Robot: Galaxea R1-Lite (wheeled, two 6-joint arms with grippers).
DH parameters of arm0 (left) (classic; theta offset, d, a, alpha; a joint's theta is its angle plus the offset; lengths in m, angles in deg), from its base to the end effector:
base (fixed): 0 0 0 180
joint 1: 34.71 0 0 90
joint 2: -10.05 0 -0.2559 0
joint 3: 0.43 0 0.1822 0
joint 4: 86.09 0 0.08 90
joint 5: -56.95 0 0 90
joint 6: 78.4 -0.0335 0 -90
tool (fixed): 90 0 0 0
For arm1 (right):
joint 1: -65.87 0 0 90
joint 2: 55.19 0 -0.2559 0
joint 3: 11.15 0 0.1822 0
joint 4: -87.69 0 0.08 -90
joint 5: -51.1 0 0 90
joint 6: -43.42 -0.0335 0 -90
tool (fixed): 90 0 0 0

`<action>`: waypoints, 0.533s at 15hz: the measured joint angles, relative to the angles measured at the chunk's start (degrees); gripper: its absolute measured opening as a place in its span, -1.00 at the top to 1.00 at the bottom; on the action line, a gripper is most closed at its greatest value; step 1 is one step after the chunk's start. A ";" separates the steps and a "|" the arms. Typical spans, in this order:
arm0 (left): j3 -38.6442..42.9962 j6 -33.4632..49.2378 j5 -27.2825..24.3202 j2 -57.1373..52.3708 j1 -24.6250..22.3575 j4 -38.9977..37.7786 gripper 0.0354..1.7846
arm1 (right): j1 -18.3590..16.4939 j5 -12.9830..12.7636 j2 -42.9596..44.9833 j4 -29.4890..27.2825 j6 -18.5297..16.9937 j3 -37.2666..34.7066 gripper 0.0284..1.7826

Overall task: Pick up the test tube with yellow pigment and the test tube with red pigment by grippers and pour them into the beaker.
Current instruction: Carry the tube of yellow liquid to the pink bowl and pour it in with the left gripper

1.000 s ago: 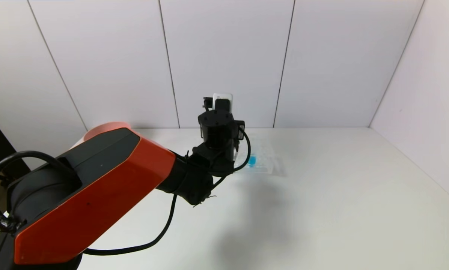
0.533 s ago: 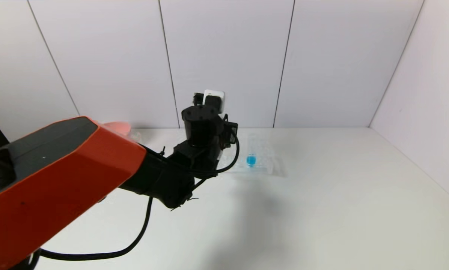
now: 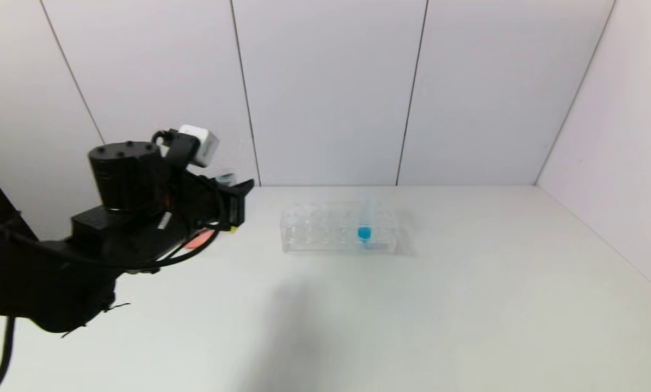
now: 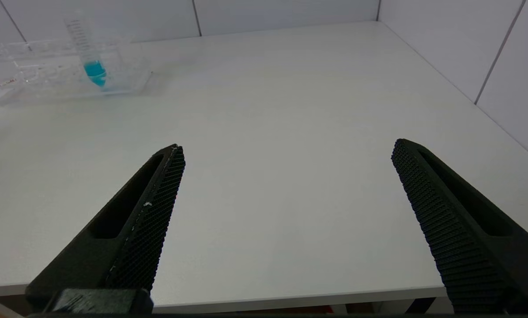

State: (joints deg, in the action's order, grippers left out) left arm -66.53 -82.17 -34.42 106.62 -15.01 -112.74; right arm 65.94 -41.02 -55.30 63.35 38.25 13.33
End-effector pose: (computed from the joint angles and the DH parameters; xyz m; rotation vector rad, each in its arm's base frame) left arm 0.2818 -0.1017 0.1543 0.0757 0.0541 -0.3697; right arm 0.0235 -0.0012 0.0757 0.0902 -0.0021 -0.0357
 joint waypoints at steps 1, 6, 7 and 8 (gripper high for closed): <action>2.01 -0.06 -4.49 -2.52 -4.30 1.21 0.44 | 0.00 0.00 0.00 0.02 0.00 0.00 -0.92; 4.83 -3.45 -24.72 -8.68 -23.75 10.23 0.44 | 0.02 -0.02 0.00 0.02 0.00 0.00 -0.92; 4.02 -5.66 -27.86 -8.29 -26.37 12.48 0.44 | 0.00 -0.02 0.00 0.02 0.00 0.00 -0.92; 3.10 -7.47 -29.60 -7.57 -27.94 14.14 0.44 | -0.02 -0.02 0.00 0.02 0.02 0.00 -0.92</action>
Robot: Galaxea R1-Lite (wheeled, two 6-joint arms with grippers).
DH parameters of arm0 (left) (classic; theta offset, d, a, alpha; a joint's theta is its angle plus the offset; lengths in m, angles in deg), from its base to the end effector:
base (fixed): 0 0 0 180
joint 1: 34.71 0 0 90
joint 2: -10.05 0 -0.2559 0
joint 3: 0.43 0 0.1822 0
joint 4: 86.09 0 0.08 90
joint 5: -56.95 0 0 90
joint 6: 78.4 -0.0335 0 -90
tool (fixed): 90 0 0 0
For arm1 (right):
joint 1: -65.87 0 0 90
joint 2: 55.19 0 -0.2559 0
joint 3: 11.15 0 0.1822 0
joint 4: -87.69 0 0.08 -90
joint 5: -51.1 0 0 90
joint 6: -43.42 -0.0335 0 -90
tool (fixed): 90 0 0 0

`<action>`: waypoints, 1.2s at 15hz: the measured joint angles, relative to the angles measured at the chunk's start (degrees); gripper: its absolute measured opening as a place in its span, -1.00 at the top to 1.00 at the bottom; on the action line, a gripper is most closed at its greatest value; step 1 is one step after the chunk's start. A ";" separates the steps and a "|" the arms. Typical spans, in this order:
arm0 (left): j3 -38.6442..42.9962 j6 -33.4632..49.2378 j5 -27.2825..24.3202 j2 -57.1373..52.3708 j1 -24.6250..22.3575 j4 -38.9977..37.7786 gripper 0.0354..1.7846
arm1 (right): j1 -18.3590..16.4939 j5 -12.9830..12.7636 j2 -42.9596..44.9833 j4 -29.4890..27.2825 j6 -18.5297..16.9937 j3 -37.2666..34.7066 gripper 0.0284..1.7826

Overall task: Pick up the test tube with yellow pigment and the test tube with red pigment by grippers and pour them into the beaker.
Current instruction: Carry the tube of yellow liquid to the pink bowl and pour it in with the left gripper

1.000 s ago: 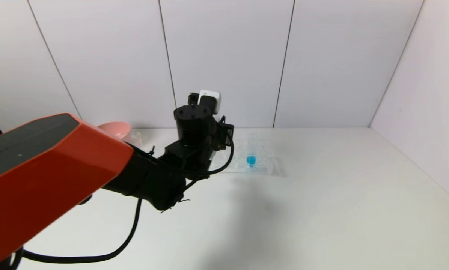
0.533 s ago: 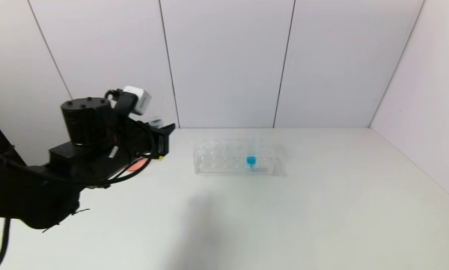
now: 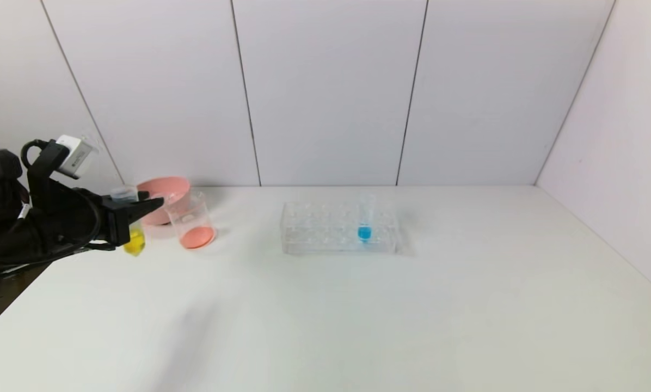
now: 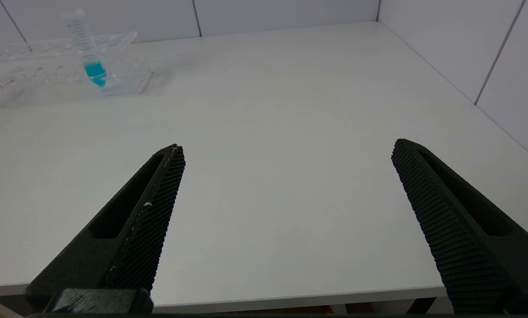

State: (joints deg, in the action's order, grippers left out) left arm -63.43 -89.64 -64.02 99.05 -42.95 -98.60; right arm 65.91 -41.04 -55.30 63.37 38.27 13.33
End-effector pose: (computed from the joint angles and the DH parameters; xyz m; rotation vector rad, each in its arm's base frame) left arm 0.2648 0.0209 0.1506 0.1133 0.1836 -0.4149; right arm 0.0235 -0.0012 0.0758 0.0899 -0.0025 -0.0366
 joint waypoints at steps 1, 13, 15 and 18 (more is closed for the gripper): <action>-1.35 -1.63 -0.94 1.21 -1.27 1.57 0.44 | 0.00 -0.02 0.00 0.00 -0.02 0.00 -0.92; -36.15 -25.58 4.96 14.32 -2.97 46.26 0.44 | 0.02 0.02 0.00 -0.02 -0.02 0.00 -0.92; -41.46 -28.64 10.23 17.14 -2.83 52.29 0.44 | 0.02 0.00 0.00 0.00 0.00 0.00 -0.92; -47.86 -30.90 14.28 20.42 -2.62 56.60 0.44 | 0.00 0.00 0.00 0.00 0.00 0.00 -0.92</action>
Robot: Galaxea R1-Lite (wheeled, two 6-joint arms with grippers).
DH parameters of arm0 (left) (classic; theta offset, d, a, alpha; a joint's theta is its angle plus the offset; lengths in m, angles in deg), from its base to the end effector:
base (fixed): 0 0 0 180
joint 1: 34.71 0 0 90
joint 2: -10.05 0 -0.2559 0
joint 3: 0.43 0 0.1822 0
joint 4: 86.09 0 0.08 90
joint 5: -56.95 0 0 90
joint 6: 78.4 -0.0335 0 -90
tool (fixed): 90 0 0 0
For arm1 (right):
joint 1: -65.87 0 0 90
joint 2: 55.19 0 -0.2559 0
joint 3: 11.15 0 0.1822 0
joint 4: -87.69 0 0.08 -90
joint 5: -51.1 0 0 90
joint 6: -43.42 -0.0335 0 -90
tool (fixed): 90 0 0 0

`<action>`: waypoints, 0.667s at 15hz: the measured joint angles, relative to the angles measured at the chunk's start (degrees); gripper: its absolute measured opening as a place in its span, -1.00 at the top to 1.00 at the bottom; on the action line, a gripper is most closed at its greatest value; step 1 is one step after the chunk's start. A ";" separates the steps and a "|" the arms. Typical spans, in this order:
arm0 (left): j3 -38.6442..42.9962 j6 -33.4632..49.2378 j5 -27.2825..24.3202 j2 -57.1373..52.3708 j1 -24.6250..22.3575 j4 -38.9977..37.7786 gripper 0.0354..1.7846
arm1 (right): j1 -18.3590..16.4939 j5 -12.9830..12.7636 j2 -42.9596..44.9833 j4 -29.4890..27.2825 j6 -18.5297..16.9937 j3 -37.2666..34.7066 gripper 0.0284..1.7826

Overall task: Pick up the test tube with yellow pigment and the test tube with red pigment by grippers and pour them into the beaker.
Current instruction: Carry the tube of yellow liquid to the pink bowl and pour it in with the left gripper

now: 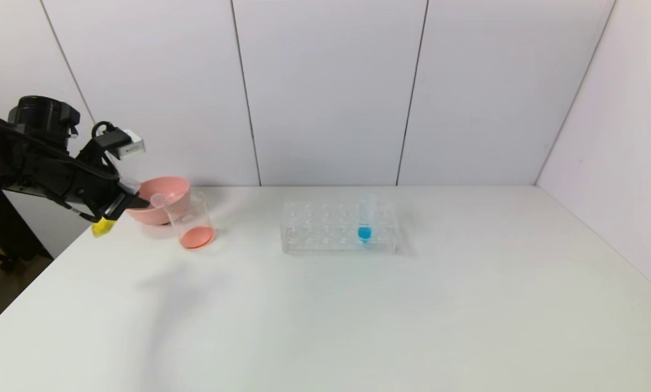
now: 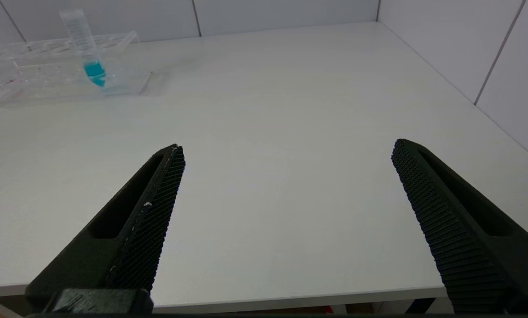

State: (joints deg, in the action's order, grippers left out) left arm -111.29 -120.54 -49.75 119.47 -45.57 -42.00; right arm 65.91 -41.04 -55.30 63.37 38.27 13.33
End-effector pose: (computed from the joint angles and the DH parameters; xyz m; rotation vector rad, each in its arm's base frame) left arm 0.3452 0.0564 0.1700 0.5250 0.6469 -0.3545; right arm 0.0235 -0.0012 0.0758 0.0899 -0.0025 -0.0366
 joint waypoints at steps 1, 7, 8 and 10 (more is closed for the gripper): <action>-2.06 -0.41 1.33 0.85 0.37 1.57 0.44 | 0.00 0.02 0.00 0.00 -0.02 0.00 -0.92; -13.73 -2.69 8.74 5.27 4.41 10.45 0.44 | 0.02 0.02 0.00 0.00 -0.02 0.00 -0.92; -15.24 -3.00 9.73 5.90 5.08 11.97 0.44 | 0.02 0.02 0.00 0.00 -0.02 0.00 -0.92; -17.69 -3.85 12.04 7.01 6.07 14.95 0.44 | 0.05 0.00 0.00 -0.02 -0.02 0.00 -0.92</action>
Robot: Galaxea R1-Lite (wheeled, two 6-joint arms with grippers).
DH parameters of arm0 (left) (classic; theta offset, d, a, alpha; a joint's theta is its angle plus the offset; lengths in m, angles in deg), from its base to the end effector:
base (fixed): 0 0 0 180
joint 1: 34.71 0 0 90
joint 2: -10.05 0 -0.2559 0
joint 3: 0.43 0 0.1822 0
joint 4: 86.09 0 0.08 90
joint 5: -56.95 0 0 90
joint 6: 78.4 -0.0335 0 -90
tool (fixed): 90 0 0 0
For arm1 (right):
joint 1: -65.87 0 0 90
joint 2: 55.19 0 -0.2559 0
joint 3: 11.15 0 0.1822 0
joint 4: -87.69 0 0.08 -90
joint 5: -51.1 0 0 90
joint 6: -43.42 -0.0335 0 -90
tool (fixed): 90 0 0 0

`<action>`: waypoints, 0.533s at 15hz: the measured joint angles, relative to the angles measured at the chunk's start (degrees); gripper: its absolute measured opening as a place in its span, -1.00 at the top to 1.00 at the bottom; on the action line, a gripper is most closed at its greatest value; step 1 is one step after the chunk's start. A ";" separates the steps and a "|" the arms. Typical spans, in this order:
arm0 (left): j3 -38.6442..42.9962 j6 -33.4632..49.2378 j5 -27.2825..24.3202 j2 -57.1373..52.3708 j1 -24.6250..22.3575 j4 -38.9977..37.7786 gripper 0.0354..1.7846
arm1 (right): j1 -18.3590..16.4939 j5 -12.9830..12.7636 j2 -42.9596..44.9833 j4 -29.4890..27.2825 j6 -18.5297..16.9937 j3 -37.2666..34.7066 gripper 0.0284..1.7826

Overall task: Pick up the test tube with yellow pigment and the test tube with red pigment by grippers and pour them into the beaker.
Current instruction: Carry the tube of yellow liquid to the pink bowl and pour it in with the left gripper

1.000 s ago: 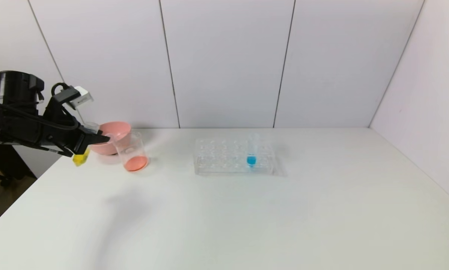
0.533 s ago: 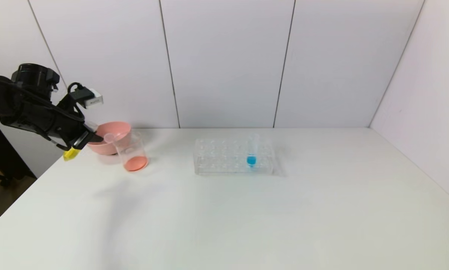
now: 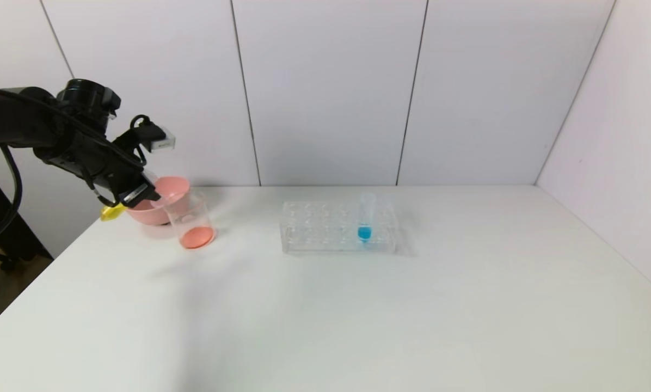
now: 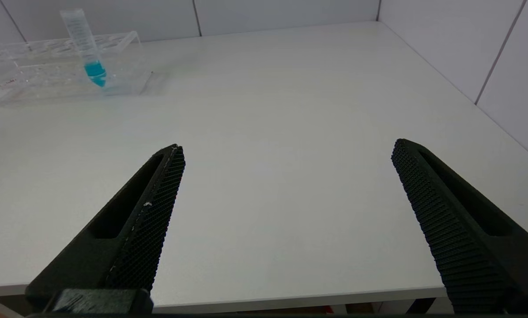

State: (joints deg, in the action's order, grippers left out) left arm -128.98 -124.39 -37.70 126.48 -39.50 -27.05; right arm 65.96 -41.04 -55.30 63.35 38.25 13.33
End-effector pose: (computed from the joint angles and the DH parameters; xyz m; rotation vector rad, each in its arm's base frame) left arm 0.3684 0.0281 0.1846 0.6895 0.7683 -0.3235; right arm 0.0235 -0.0012 0.0757 0.0902 -0.0021 -0.0357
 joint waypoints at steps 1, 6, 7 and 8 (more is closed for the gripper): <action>-1.33 -0.20 0.45 0.52 0.41 0.72 0.44 | -0.05 0.02 0.00 0.02 0.00 0.00 -0.92; -9.48 -4.61 4.95 2.80 1.35 9.26 0.44 | -0.02 0.02 0.00 0.02 0.00 0.00 -0.92; -9.94 -5.92 6.23 3.28 1.44 9.62 0.44 | -0.02 0.02 0.00 0.02 0.00 0.00 -0.92; -10.34 -7.20 6.67 3.63 1.44 9.73 0.44 | -0.05 0.02 0.00 0.02 0.00 0.00 -0.92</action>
State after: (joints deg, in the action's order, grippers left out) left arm -139.32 -131.60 -31.03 130.11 -38.06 -17.32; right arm 65.91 -41.02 -55.30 63.37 38.25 13.33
